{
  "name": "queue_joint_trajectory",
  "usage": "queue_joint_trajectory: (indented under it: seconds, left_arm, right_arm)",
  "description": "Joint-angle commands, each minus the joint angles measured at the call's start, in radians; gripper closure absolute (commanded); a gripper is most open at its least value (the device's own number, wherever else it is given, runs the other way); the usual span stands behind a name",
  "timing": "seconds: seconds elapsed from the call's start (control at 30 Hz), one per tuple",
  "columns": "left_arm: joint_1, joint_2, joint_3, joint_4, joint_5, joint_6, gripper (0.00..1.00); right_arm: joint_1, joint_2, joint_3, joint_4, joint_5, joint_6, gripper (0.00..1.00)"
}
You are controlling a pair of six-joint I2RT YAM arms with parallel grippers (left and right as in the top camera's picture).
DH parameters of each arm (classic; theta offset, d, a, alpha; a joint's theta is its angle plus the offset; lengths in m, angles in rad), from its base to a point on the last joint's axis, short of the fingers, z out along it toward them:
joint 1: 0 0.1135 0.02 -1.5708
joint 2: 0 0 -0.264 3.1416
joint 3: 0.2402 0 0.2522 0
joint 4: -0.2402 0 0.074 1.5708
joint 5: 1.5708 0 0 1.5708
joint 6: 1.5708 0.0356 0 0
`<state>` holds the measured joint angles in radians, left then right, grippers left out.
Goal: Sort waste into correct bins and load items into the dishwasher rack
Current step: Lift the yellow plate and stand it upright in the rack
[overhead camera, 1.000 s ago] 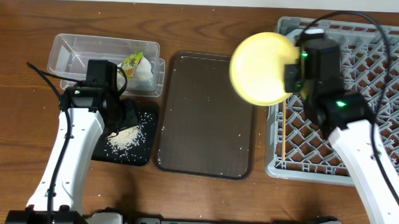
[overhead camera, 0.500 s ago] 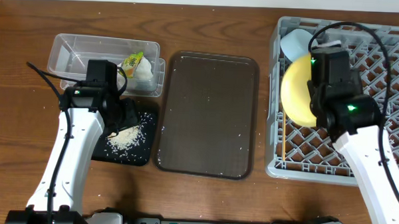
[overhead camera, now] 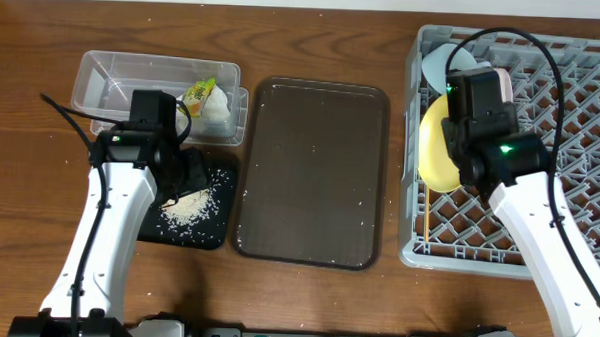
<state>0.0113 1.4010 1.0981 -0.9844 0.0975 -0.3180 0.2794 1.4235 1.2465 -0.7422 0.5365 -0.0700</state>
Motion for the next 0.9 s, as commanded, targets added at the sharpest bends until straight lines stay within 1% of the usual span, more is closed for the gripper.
queue_joint_trajectory:
  seconds: [0.0,0.07,0.13,0.2,0.3,0.4,0.47,0.5,0.53,0.57,0.67,0.7,0.8,0.83,0.87]
  left_arm:
    - [0.004,-0.003,-0.001,-0.002,-0.011,-0.006,0.37]
    - [0.004,-0.003,-0.001,-0.002,-0.011,-0.006,0.37]
    - [0.004,-0.003,-0.001,-0.002,-0.011,-0.006,0.37]
    - [0.004,-0.003,-0.001,-0.002,-0.011,-0.006,0.37]
    - [0.004,-0.003,-0.001,-0.002,-0.012,-0.006,0.37]
    - [0.004,-0.003,-0.001,-0.004,-0.011,-0.006,0.37]
    - [0.004,-0.003,-0.001,-0.006,-0.012,-0.006,0.37]
    - [0.004,-0.003,-0.001,-0.007,-0.012,-0.005,0.37]
    - [0.004,-0.003,-0.001,-0.009,-0.012,-0.005,0.37]
    - [0.004,-0.004,-0.001,-0.009,-0.012,-0.005,0.32]
    - [0.004,-0.007,0.0,-0.01,-0.011,0.001,0.3]
    - [0.004,-0.011,0.002,-0.009,-0.011,0.02,0.3]
    - [0.002,-0.025,0.023,-0.018,-0.011,0.08,0.26]
    - [0.002,-0.03,0.036,-0.021,-0.011,0.093,0.24]
    - [0.002,-0.032,0.047,-0.022,-0.008,0.106,0.21]
  right_arm:
    - [0.033,-0.001,-0.001,0.025,-0.212,0.087,0.99]
    - [0.036,-0.001,-0.001,0.043,-0.272,0.101,0.97]
    - [0.036,-0.001,-0.001,0.052,-0.312,0.101,0.81]
    - [0.036,0.0,-0.001,0.053,-0.337,0.103,0.77]
    - [0.036,0.0,-0.001,0.051,-0.383,0.103,0.67]
    - [0.036,0.0,-0.001,0.05,-0.391,0.105,0.63]
    - [0.034,-0.006,-0.001,0.052,-0.391,0.157,0.61]
    - [0.029,-0.014,-0.001,0.059,-0.392,0.212,0.59]
    - [0.026,-0.02,-0.001,0.061,-0.392,0.236,0.56]
    - [0.017,-0.031,-0.001,0.071,-0.394,0.274,0.52]
    - [-0.016,-0.063,-0.001,0.107,-0.48,0.29,0.5]
    - [-0.033,-0.076,-0.001,0.118,-0.516,0.29,0.48]
    - [-0.1,-0.102,-0.001,0.13,-0.59,0.29,0.46]
    - [-0.13,-0.106,-0.001,0.132,-0.615,0.29,0.43]
    - [-0.167,-0.107,-0.001,0.129,-0.644,0.29,0.42]
